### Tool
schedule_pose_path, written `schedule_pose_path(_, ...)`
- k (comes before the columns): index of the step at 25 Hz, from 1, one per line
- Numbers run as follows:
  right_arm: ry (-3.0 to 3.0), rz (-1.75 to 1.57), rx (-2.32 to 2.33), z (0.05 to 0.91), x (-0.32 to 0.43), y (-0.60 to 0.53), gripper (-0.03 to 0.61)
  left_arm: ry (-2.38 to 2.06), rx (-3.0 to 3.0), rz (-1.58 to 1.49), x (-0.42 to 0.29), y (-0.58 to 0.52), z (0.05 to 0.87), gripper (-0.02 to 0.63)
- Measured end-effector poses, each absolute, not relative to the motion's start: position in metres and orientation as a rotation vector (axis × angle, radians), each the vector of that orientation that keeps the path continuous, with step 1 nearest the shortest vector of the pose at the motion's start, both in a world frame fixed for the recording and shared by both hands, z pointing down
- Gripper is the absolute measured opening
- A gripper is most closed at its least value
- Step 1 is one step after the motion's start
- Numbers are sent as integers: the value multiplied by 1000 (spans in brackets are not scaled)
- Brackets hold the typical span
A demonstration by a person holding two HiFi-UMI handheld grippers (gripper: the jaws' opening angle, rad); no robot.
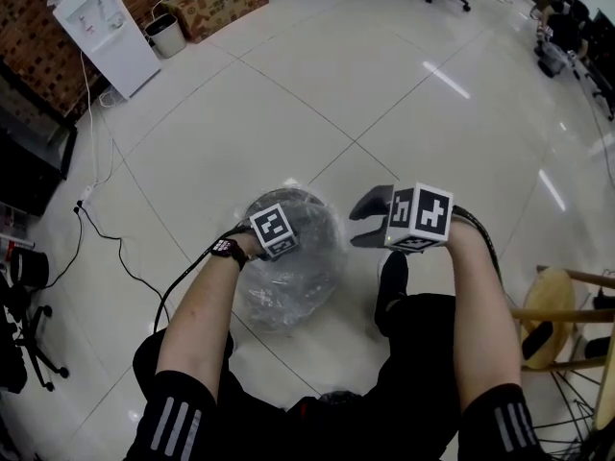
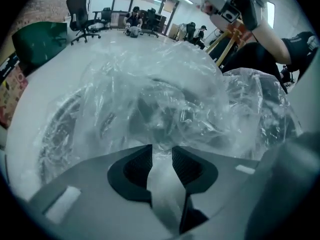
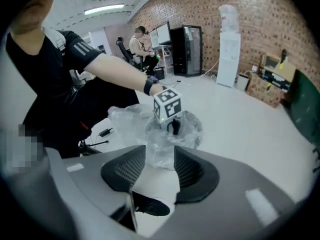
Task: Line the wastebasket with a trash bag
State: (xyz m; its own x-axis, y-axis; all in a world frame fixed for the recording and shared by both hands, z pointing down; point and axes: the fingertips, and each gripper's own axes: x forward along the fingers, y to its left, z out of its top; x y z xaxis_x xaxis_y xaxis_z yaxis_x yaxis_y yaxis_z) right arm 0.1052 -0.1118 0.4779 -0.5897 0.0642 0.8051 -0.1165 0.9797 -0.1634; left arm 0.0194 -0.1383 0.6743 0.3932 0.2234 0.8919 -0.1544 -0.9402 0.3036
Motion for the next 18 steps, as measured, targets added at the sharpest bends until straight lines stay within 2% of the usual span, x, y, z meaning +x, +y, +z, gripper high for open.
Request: schedule_pose_path(18, -2301, 61, 173, 445, 68, -154, 184, 68, 1861, 1756, -3, -135, 793, 118)
